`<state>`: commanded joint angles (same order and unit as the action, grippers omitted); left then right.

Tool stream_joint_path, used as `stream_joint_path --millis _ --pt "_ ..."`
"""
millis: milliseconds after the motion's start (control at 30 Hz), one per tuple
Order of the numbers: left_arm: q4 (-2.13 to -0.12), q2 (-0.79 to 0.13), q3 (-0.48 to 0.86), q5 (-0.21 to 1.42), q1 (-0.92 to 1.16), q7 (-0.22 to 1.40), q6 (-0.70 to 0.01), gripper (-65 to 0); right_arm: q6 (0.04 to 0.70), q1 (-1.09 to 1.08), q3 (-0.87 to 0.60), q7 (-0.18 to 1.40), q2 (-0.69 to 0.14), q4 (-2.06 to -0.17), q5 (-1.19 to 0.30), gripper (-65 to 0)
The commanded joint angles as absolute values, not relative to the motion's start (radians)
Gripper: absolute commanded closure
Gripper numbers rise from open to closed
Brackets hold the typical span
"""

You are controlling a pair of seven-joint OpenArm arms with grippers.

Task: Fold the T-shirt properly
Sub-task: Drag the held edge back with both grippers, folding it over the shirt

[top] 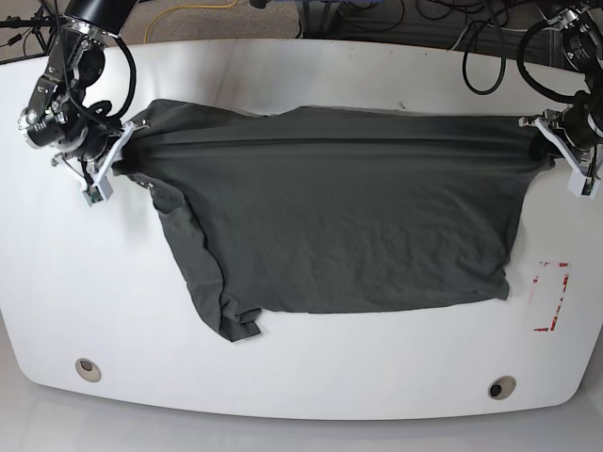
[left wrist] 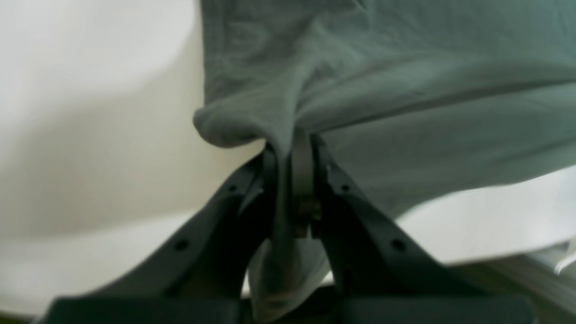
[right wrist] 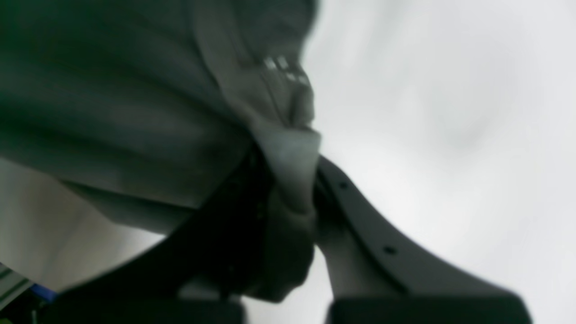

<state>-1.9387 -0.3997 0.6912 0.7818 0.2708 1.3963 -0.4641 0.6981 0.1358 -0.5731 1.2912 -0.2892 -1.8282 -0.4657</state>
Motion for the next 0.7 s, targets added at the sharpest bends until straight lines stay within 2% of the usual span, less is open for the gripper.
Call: stream_joint_path --millis 267,467,700 --pt "-1.939 -0.404 0.69 0.782 0.294 1.396 -0.463 -0.6 0.698 0.133 -0.579 1.294 -0.257 -1.828 -0.467 0.0" --pt "-1.939 -0.404 0.685 0.78 0.222 1.396 -0.458 -0.6 0.698 0.065 -0.581 1.343 -0.236 -1.83 -0.46 0.0" --pt "-1.939 -0.406 0.69 0.777 0.283 1.396 -0.458 -0.6 0.698 0.099 -0.584 1.36 -0.232 -1.828 -0.463 0.0"
